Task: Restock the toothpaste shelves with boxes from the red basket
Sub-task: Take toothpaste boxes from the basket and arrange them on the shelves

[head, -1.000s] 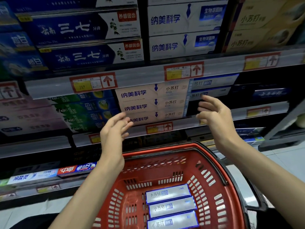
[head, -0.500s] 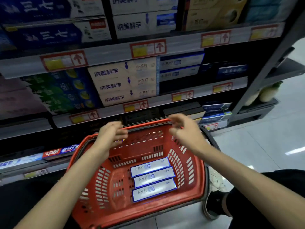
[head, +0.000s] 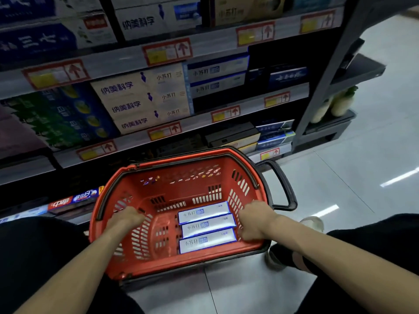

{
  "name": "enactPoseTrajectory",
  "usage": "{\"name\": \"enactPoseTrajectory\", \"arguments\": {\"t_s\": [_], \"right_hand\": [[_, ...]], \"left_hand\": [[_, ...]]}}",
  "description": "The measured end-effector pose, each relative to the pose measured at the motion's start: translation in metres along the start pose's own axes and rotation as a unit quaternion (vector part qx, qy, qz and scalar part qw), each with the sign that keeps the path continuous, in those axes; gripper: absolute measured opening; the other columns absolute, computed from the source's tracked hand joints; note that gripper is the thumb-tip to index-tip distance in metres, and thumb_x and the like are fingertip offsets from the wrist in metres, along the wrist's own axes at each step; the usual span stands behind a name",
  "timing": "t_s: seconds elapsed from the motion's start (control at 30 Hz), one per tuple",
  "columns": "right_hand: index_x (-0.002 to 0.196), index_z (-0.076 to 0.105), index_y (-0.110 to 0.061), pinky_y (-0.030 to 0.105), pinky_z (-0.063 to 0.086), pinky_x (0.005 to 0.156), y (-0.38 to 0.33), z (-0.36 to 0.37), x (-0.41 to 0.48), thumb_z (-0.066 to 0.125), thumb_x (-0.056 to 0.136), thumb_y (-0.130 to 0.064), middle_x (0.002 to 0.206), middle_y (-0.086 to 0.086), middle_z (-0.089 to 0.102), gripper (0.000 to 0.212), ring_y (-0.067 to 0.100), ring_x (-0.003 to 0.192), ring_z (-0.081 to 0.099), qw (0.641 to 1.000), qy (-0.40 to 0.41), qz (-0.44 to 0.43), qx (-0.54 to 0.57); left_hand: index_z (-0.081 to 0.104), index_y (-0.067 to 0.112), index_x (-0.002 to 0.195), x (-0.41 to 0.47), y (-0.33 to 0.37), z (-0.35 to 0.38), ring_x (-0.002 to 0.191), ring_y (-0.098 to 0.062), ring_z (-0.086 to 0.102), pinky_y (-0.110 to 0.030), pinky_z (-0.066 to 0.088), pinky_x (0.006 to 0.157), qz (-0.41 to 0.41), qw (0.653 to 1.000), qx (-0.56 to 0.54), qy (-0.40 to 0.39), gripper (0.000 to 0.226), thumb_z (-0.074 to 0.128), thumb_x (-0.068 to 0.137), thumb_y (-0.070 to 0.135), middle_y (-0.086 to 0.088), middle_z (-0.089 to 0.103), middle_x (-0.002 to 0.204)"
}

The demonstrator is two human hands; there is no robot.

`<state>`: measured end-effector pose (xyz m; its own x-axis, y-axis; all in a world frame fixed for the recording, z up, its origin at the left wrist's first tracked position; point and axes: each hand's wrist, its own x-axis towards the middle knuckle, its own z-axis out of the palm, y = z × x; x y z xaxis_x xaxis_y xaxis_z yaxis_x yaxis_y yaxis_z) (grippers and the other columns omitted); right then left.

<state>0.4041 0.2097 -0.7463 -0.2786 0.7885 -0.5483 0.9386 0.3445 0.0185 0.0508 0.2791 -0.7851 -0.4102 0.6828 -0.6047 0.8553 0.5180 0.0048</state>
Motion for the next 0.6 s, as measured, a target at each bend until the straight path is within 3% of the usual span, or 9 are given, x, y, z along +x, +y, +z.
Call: {"name": "enactPoseTrajectory", "arguments": {"t_s": [0.13, 0.27, 0.3, 0.37, 0.4, 0.47, 0.5, 0.53, 0.6], "right_hand": [[0.112, 0.072, -0.008, 0.04, 0.056, 0.09, 0.012, 0.012, -0.013, 0.06, 0.088, -0.044, 0.116, 0.016, 0.072, 0.045, 0.038, 0.108, 0.068, 0.999, -0.024, 0.036, 0.028], [0.111, 0.075, -0.012, 0.034, 0.057, 0.088, 0.02, 0.022, -0.03, 0.06, 0.084, -0.044, 0.112, 0.011, 0.075, 0.044, 0.031, 0.108, 0.07, 0.989, -0.125, 0.065, 0.049], [0.109, 0.077, -0.015, 0.032, 0.058, 0.088, 0.025, 0.028, -0.031, 0.056, 0.08, -0.045, 0.105, 0.006, 0.078, 0.047, 0.024, 0.102, 0.074, 0.983, -0.159, 0.062, 0.061], [0.105, 0.079, -0.018, 0.031, 0.06, 0.089, 0.045, 0.065, -0.016, 0.048, 0.074, -0.053, 0.092, -0.002, 0.081, 0.056, 0.009, 0.079, 0.077, 0.969, -0.22, 0.026, 0.114], [0.105, 0.079, -0.019, 0.032, 0.06, 0.089, 0.05, 0.075, -0.018, 0.046, 0.072, -0.06, 0.091, -0.004, 0.081, 0.063, 0.008, 0.076, 0.077, 0.962, -0.24, 0.009, 0.13], [0.1, 0.075, -0.016, 0.03, 0.057, 0.09, 0.048, 0.056, -0.042, 0.046, 0.076, -0.066, 0.1, -0.003, 0.08, 0.063, 0.018, 0.094, 0.076, 0.961, -0.221, 0.048, 0.158], [0.096, 0.071, -0.015, 0.027, 0.053, 0.086, 0.043, 0.034, -0.056, 0.049, 0.087, -0.058, 0.108, 0.002, 0.078, 0.049, 0.024, 0.103, 0.072, 0.964, -0.202, 0.074, 0.156], [0.098, 0.068, -0.015, 0.028, 0.048, 0.082, 0.042, 0.024, -0.065, 0.052, 0.096, -0.047, 0.116, 0.008, 0.075, 0.037, 0.029, 0.111, 0.068, 0.967, -0.193, 0.079, 0.148], [0.116, 0.066, -0.01, 0.032, 0.049, 0.088, 0.042, 0.014, -0.073, 0.052, 0.101, -0.038, 0.127, 0.013, 0.068, 0.035, 0.032, 0.117, 0.063, 0.972, -0.177, 0.074, 0.134]], "left_hand": [[0.06, 0.017, 0.139, -0.018, 0.024, 0.005, 0.14, -0.035, 0.046, -0.038, 0.041, 0.113, 0.013, 0.998, 0.065, -0.01, 0.066, 0.058, 0.087, 0.059, -0.018, 0.052, 0.15], [0.063, 0.018, 0.133, -0.015, 0.055, 0.019, 0.135, -0.032, 0.052, -0.04, 0.042, 0.113, 0.04, 0.984, 0.147, -0.092, 0.106, 0.07, 0.051, 0.084, -0.012, 0.057, 0.146], [0.065, 0.013, 0.132, -0.022, 0.065, 0.022, 0.131, -0.03, 0.056, -0.038, 0.045, 0.111, 0.061, 0.983, 0.138, -0.108, 0.107, 0.074, 0.052, 0.084, -0.01, 0.06, 0.143], [0.065, 0.007, 0.132, -0.022, 0.082, 0.034, 0.126, -0.024, 0.061, -0.03, 0.048, 0.103, 0.088, 0.98, 0.129, -0.121, 0.069, 0.074, 0.083, 0.055, -0.005, 0.064, 0.137], [0.066, 0.008, 0.13, -0.016, 0.089, 0.042, 0.124, -0.022, 0.062, -0.028, 0.049, 0.099, 0.083, 0.982, 0.124, -0.119, 0.062, 0.074, 0.083, 0.047, -0.004, 0.065, 0.135], [0.07, 0.015, 0.12, -0.006, 0.101, 0.056, 0.116, -0.021, 0.066, -0.029, 0.053, 0.097, 0.088, 0.981, 0.139, -0.106, 0.07, 0.075, 0.061, 0.052, -0.001, 0.069, 0.13], [0.071, 0.017, 0.113, 0.002, 0.105, 0.064, 0.111, -0.022, 0.068, -0.031, 0.055, 0.096, 0.083, 0.984, 0.12, -0.101, 0.065, 0.075, 0.057, 0.052, -0.003, 0.071, 0.125], [0.07, 0.018, 0.108, 0.008, 0.11, 0.071, 0.109, -0.024, 0.069, -0.033, 0.055, 0.096, 0.078, 0.986, 0.112, -0.095, 0.057, 0.075, 0.061, 0.05, -0.005, 0.072, 0.122], [0.07, 0.017, 0.115, 0.008, 0.119, 0.084, 0.111, -0.028, 0.068, -0.038, 0.055, 0.099, 0.089, 0.988, 0.092, -0.086, 0.058, 0.076, 0.068, 0.051, -0.008, 0.071, 0.123]]}}
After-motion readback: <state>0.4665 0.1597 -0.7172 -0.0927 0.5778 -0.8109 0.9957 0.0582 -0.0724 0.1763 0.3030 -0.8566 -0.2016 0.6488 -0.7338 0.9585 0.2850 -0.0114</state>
